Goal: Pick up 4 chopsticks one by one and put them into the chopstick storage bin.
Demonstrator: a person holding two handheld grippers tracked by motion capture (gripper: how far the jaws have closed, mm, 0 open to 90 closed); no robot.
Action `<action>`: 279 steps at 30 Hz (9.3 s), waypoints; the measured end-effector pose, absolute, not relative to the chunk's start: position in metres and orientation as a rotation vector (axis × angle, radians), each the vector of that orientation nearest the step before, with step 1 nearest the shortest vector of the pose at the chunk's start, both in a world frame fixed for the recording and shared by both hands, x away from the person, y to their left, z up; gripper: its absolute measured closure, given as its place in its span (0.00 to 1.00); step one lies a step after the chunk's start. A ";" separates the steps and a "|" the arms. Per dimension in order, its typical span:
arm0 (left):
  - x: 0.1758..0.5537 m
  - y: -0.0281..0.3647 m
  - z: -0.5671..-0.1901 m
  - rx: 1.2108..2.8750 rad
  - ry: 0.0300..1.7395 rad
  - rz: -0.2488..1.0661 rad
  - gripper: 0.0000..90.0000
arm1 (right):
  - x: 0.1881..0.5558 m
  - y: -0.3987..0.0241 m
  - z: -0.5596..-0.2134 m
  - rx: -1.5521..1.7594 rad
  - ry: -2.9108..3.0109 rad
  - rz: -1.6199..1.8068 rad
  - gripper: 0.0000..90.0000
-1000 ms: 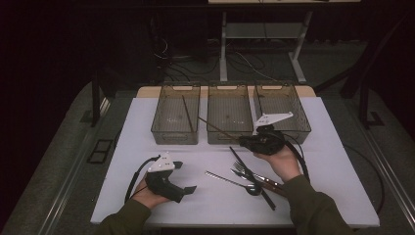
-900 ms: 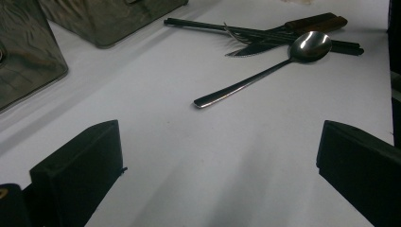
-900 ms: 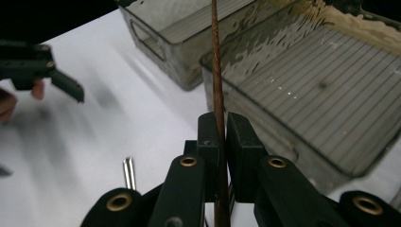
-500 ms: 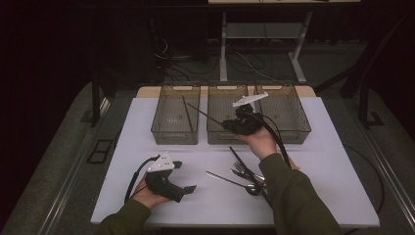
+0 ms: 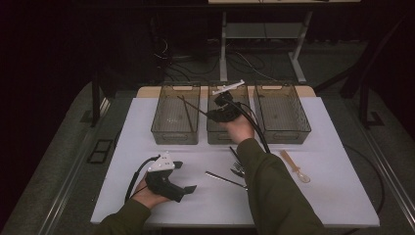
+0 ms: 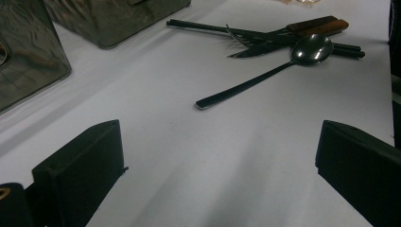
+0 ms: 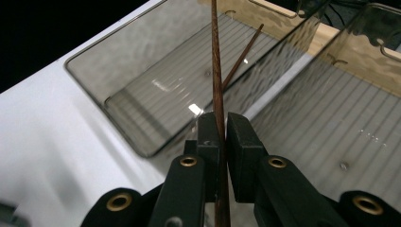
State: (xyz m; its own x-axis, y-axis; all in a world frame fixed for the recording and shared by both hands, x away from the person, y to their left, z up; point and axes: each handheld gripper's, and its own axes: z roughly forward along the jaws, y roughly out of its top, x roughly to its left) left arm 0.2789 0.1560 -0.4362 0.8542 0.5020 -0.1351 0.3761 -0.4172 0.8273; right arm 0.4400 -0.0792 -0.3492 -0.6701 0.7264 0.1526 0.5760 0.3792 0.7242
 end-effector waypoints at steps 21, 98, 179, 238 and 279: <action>0.278 0.154 -0.436 2.045 0.623 0.148 0.01 | 0.487 -0.005 -0.357 1.240 2.447 1.074 0.93; 0.279 0.154 -0.435 2.056 0.630 0.162 0.00 | 0.360 -0.177 -0.362 1.066 2.522 1.248 0.46; 0.277 0.153 -0.434 2.058 0.630 0.167 0.00 | 0.287 -0.211 -0.438 1.160 2.630 1.002 0.91; 0.277 0.153 -0.434 2.062 0.624 0.163 0.00 | 0.298 -0.193 -0.440 1.205 2.522 0.993 0.90; 0.277 0.154 -0.433 2.058 0.623 0.165 0.00 | 0.301 -0.210 -0.429 1.221 2.538 0.980 0.95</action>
